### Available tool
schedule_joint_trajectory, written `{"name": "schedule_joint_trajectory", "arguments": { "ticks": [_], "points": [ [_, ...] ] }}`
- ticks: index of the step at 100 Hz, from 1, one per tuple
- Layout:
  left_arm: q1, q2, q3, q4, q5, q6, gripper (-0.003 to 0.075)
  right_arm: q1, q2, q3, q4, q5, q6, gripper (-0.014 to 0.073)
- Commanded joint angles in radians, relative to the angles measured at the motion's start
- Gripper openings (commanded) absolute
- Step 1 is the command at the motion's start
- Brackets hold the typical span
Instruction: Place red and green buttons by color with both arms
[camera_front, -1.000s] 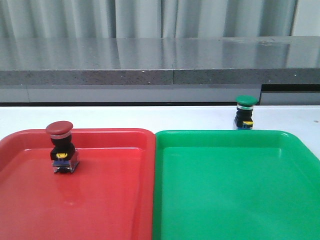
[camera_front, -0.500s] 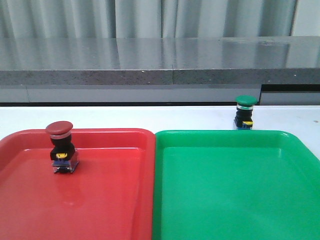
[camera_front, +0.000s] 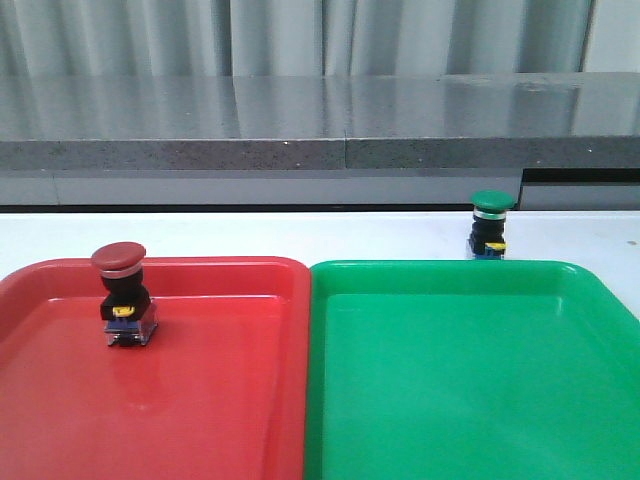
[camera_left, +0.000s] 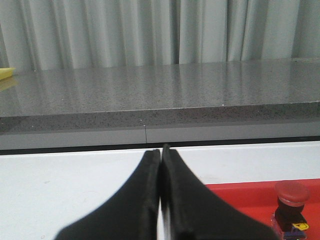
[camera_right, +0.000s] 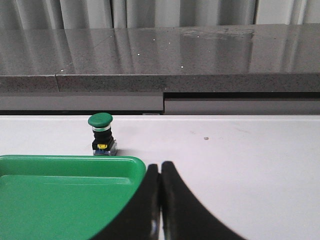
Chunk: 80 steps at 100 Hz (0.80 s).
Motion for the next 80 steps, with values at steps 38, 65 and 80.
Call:
{"name": "schedule_joint_trajectory", "arguments": {
  "ticks": [38,65,80],
  "points": [
    [0.002,-0.030,0.041,0.000,-0.083,-0.004,-0.0019,0.003,0.057,-0.142,-0.011,-0.120,-0.002,-0.0060],
    [0.002,-0.030,0.041,0.000,-0.083,-0.004,-0.0019,0.003,0.305,-0.527,-0.011,0.150,-0.002,-0.0060],
    [0.002,-0.030,0.041,0.000,-0.083,-0.004,-0.0019,0.003,0.430,-0.687,-0.005,0.308,-0.002,-0.0060]
  ]
}}
